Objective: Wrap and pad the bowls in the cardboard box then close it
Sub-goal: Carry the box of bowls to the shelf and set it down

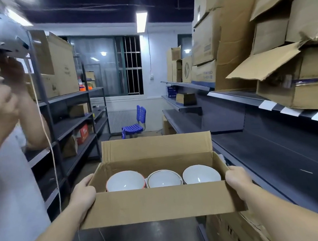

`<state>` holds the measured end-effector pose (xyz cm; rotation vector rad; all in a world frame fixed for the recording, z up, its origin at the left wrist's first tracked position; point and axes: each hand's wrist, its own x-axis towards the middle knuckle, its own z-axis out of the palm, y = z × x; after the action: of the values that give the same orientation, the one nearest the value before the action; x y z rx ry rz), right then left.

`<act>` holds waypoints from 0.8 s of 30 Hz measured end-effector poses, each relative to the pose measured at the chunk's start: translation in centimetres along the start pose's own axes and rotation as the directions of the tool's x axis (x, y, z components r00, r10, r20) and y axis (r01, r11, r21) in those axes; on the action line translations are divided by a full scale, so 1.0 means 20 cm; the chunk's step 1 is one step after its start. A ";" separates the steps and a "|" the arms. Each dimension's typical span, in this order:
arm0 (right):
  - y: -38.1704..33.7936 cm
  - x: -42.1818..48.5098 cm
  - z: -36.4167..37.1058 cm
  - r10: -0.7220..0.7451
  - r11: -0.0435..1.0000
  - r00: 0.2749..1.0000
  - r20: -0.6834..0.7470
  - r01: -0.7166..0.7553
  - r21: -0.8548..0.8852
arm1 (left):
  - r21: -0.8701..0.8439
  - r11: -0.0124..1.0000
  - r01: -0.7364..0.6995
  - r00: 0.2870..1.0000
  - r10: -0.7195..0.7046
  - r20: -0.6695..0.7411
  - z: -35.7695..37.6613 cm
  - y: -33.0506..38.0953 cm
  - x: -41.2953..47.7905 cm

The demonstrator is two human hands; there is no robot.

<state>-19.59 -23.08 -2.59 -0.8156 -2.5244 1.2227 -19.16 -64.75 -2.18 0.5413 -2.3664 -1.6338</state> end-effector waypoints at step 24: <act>-0.25 1.07 0.37 -0.099 0.992 0.987 0.128 0.087 0.096 | -0.010 0.998 0.068 0.995 -0.069 -0.078 0.53 0.10 0.79</act>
<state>-42.27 -18.21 -4.27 -0.6069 -2.5564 1.3906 -37.87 -61.62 -4.71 0.6798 -2.3093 -1.6174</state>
